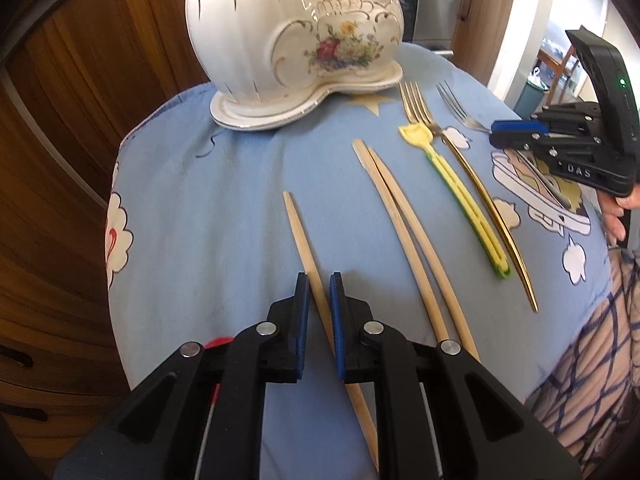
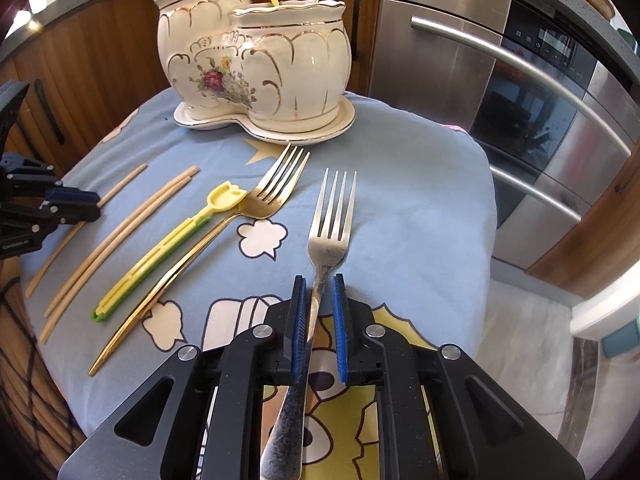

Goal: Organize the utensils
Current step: 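Lift the chopstick and fork and carry them above the ceramic holder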

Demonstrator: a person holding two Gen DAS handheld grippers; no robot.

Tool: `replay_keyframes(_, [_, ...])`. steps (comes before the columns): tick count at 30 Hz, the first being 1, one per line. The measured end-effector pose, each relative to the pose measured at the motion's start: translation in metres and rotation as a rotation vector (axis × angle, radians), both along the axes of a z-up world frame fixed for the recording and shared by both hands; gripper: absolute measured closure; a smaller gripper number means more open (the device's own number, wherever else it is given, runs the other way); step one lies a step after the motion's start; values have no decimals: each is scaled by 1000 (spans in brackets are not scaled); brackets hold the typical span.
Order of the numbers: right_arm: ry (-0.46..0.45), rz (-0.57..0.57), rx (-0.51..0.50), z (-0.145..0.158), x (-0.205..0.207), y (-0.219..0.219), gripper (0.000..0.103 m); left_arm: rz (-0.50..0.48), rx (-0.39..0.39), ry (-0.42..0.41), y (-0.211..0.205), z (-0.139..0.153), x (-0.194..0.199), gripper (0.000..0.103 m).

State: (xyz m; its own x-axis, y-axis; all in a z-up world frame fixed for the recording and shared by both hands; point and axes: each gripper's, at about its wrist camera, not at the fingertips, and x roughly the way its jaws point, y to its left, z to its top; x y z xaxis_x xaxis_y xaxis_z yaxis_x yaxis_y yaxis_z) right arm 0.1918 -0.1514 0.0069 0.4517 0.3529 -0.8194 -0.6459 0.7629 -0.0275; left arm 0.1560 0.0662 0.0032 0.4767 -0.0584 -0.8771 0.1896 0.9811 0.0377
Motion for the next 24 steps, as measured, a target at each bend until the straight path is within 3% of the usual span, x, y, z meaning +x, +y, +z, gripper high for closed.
replay_keyframes(5, [-12,4,7,-1,-2,0,96,-18,7,21,0,1,3,93])
replay_keyframes(10, [-29,-30,52,6,3,-9,97,26,-23,-37,6,3,5,97])
replay_keyframes(17, [-38,-57,95,12,6,-14,97,80,-80,-176,16,28,-5,97])
replay_keyframes(24, [-90,-86,235,35,5,-29,97,124,-174,-418,27,70,-26,97])
